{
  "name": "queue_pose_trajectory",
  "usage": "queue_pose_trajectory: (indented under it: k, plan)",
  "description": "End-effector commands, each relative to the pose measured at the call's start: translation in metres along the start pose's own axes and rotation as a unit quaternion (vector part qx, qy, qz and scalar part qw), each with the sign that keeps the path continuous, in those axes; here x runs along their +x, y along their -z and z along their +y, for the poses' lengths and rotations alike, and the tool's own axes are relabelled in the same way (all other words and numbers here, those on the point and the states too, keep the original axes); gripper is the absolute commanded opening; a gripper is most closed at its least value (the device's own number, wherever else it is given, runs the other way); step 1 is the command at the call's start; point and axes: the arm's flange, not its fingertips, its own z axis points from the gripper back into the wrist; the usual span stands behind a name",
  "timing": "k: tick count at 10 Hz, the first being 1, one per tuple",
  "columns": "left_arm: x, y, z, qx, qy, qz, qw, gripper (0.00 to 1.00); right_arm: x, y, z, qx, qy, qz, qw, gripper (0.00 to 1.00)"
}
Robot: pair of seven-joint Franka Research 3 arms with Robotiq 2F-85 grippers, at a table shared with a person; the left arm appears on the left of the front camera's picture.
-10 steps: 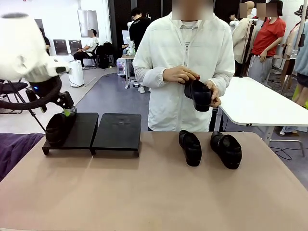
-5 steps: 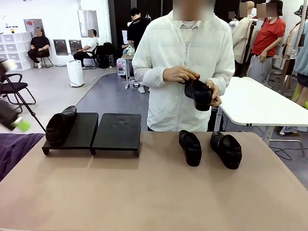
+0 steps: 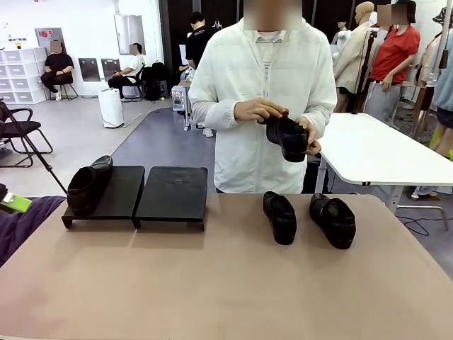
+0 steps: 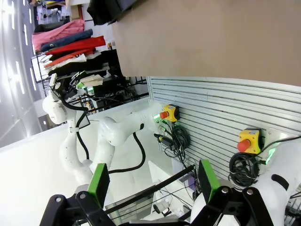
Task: Organize the shoes by placing them on the stand.
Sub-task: Place the Shoe from the middle of the table onto the Shoes Stand, then pick up one Shoe and place it in the middle of the table.
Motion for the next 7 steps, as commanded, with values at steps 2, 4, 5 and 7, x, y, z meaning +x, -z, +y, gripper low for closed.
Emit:
queue_pose_trajectory:
  k: [2,4,5,7]
  plan:
    - [0.0051,-0.0034,-0.0097,0.012,-0.002,0.02,1.0,1.0,-0.0021,-0.003,-0.0009,-0.004,-0.011,0.004,1.0,1.0]
    - [0.0051,-0.0034,-0.0097,0.012,-0.002,0.02,1.0,1.0,-0.0021,-0.003,-0.0009,-0.004,-0.011,0.004,1.0,1.0]
    - [0.0051,-0.0034,-0.0097,0.012,-0.002,0.02,1.0,1.0,-0.0021,-0.003,-0.0009,-0.004,-0.011,0.004,1.0,1.0]
    - [0.0051,-0.0034,-0.0097,0.012,-0.002,0.02,1.0,1.0,-0.0021,-0.003,-0.0009,-0.004,-0.011,0.004,1.0,1.0]
